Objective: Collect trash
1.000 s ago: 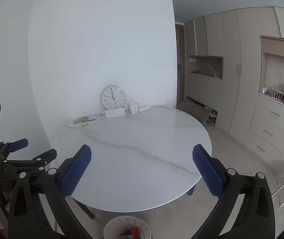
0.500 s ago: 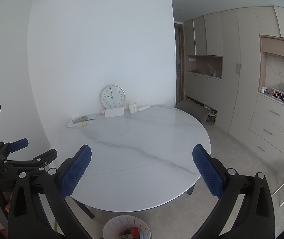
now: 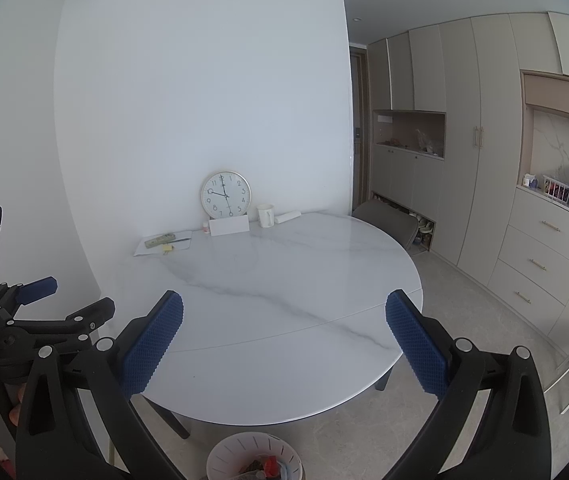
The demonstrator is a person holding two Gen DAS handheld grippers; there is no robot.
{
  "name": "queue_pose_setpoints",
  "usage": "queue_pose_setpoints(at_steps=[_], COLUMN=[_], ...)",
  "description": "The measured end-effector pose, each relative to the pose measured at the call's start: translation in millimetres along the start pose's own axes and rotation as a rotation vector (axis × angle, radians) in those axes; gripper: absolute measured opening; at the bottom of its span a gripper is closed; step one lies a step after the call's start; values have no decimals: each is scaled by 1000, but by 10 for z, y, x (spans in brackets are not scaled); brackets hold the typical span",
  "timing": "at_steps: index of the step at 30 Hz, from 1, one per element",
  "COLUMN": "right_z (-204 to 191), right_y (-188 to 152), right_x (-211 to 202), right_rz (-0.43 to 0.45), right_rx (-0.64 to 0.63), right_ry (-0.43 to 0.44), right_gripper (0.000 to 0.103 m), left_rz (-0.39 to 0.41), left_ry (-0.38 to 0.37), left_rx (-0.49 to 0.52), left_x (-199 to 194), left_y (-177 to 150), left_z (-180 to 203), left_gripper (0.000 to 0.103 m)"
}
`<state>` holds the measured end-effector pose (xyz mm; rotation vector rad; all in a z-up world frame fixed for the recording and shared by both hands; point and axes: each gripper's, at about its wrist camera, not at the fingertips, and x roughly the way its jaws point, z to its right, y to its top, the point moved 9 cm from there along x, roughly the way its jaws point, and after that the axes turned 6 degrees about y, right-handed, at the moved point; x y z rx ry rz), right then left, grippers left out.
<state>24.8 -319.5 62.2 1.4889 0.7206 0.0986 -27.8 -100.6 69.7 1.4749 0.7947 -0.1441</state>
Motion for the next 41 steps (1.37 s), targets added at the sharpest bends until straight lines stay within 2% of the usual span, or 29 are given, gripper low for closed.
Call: queue_pose_setpoints(at_steps=[41], right_z=[23], right_y=[-2], right_x=[-38], right_rz=[-3], right_rx=[6], right_ry=[5], right_gripper=[101], left_rz=[-21], left_ry=[-17], left_rx=[-11], left_x=[43], left_y=[75], left_z=[46], left_gripper=[95])
